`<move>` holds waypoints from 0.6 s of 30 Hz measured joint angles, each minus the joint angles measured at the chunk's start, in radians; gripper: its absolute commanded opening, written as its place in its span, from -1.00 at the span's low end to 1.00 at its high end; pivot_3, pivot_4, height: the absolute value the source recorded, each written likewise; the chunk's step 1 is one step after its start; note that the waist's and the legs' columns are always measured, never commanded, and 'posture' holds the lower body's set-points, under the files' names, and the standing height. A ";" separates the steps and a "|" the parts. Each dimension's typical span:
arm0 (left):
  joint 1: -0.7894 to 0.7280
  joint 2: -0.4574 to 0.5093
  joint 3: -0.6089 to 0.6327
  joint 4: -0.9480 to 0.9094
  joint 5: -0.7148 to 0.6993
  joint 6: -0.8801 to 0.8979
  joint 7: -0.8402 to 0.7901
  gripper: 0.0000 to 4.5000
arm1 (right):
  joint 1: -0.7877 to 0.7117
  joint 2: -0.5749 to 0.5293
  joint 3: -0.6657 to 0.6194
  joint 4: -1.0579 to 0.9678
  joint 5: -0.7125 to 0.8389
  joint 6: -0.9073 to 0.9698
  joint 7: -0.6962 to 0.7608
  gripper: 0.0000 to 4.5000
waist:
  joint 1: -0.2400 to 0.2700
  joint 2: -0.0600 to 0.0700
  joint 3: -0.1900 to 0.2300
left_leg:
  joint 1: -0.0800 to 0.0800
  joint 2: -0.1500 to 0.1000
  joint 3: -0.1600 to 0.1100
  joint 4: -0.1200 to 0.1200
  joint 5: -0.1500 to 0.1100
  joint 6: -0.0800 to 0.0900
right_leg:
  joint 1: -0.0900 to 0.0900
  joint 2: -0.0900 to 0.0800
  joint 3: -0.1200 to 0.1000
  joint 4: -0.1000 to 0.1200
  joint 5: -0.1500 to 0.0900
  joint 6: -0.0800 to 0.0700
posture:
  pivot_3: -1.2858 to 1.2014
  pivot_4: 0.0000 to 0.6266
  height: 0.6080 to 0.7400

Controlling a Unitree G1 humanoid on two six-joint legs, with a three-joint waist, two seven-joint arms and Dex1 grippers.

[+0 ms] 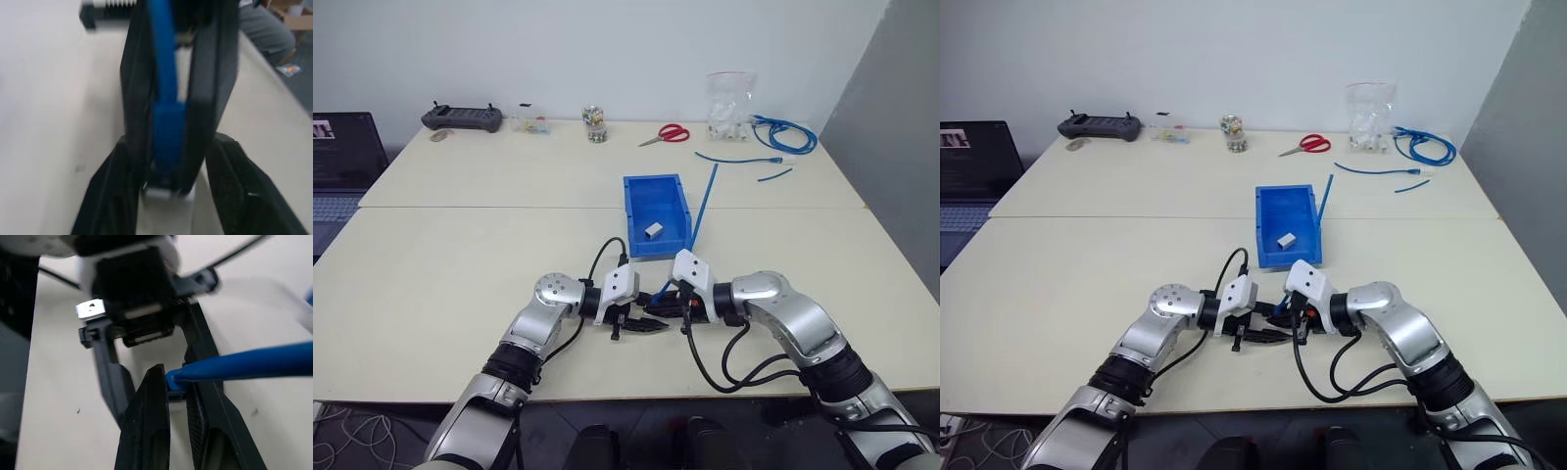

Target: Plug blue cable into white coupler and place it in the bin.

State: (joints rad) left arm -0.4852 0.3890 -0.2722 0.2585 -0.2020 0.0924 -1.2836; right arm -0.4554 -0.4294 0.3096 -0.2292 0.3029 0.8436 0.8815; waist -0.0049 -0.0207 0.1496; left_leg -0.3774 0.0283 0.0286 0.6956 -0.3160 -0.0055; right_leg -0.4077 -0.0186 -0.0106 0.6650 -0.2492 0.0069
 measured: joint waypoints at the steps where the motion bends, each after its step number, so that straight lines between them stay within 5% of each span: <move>1: 0.006 0.004 0.010 -0.038 -0.019 0.039 0.014 0.38 | 0.004 -0.003 -0.030 -0.018 0.023 0.052 -0.015 -0.92 | 0.000 0.000 0.000 | -0.002 0.000 -0.001 0.000 0.000 0.000 | -0.002 0.000 0.000 0.000 0.000 0.000 | 0.03 -0.52 1.00; 4: 0.079 0.083 0.096 -0.272 -0.113 0.234 0.082 0.71 | -0.036 0.016 -0.239 -0.113 0.156 0.289 -0.098 -0.92 | -0.008 0.001 0.004 | -0.006 0.001 0.000 0.000 0.000 0.000 | -0.006 0.000 0.001 0.001 0.000 0.000 | 0.03 -0.52 1.00; 8: 0.138 0.124 0.167 -0.417 -0.166 0.353 0.156 0.97 | -0.146 0.059 -0.351 -0.115 0.227 0.405 -0.157 -0.92 | -0.015 0.003 0.007 | -0.005 0.001 -0.001 -0.001 0.000 0.000 | -0.006 0.000 0.000 0.001 0.000 0.000 | 0.03 -0.52 1.00; 14: 0.211 0.060 0.301 -0.659 -0.196 0.501 0.471 1.00 | -0.455 0.150 -0.427 0.130 0.237 0.435 -0.276 -0.92 | -0.021 0.004 0.009 | -0.005 0.000 0.000 -0.001 0.000 0.000 | -0.006 -0.001 0.000 0.000 0.000 0.000 | 0.03 -0.52 1.00; 18: 0.244 -0.011 0.354 -0.739 -0.171 0.557 0.682 1.00 | -0.592 0.167 -0.386 0.465 0.134 0.254 -0.323 -0.92 | -0.020 0.004 0.009 | -0.006 -0.001 0.001 -0.001 0.000 0.000 | -0.005 -0.002 0.001 0.000 0.000 0.000 | 0.03 -0.52 1.00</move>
State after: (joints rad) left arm -0.2415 0.3779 0.0814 -0.4807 -0.3734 0.6495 -0.6017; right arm -1.0472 -0.2626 -0.0767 0.2355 0.4364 1.0974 0.5588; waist -0.0251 -0.0165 0.1586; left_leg -0.3831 0.0269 0.0294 0.6950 -0.3159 -0.0057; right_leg -0.4130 -0.0204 -0.0094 0.6645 -0.2487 0.0069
